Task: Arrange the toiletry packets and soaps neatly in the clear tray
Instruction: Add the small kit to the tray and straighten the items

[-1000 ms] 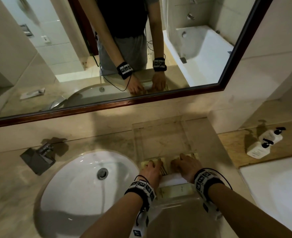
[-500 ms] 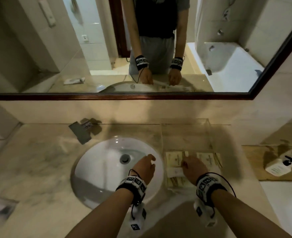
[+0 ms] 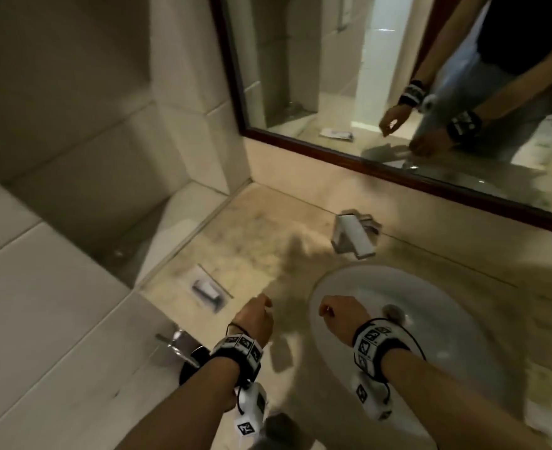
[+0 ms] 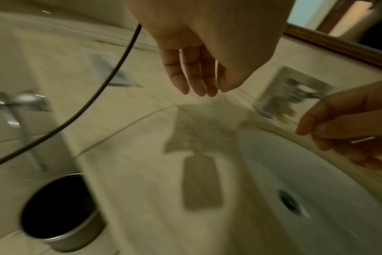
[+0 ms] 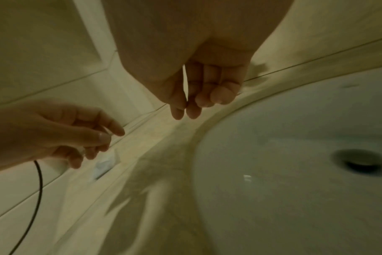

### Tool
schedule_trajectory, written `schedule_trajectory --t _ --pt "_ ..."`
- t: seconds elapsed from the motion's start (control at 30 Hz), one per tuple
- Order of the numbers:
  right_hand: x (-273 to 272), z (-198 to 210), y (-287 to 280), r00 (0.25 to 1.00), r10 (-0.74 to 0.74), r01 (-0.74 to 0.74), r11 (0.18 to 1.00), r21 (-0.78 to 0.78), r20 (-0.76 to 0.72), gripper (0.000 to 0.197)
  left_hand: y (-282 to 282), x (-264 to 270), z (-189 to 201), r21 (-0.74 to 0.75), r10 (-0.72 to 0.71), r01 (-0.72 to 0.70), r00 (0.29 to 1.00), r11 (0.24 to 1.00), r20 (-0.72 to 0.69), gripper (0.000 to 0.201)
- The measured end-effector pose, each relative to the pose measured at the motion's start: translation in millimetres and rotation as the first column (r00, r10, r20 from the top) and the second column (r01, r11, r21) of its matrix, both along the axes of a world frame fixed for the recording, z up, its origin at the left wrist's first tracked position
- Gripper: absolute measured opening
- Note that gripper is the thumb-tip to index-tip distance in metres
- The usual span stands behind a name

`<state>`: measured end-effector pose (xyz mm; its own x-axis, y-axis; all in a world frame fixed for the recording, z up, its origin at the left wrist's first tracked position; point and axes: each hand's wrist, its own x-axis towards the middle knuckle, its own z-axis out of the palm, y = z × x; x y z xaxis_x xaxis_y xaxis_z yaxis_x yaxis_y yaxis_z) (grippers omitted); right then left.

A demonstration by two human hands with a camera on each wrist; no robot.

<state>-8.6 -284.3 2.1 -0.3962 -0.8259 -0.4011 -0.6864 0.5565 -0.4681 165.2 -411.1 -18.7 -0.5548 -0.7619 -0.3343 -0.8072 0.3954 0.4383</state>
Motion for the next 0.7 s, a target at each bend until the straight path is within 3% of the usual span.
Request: schedule_trajectory --t 0.17,0.33,0.47,0.57,0.7 --pt "55 -17 -115 0.989 0.137 -0.140 0.988 0.064 0.060 0.016 -93 82 -15 -0.031 0.116 -0.113 0.984 0.993 0.135 0.045" --pt "100 -33 -194 0.979 0.161 -0.174 0.980 0.100 0.123 0.024 -172 105 -9 -0.108 0.196 -0.178 0.962 0.978 0.191 0.046" --pt "132 -55 -224 0.967 0.224 -0.244 0.951 0.190 0.121 0.049 -208 104 -19 -0.010 0.171 -0.174 0.958 0.985 0.228 0.074" --pt "141 -63 -233 0.979 0.180 -0.196 0.957 0.215 0.091 0.064 -219 99 -35 0.083 0.193 -0.214 0.959 0.973 0.209 0.085" --pt "137 -72 -236 0.977 0.213 -0.215 0.958 0.187 0.035 0.051 -220 95 -48 0.117 0.176 -0.199 0.968 0.973 0.179 0.092"
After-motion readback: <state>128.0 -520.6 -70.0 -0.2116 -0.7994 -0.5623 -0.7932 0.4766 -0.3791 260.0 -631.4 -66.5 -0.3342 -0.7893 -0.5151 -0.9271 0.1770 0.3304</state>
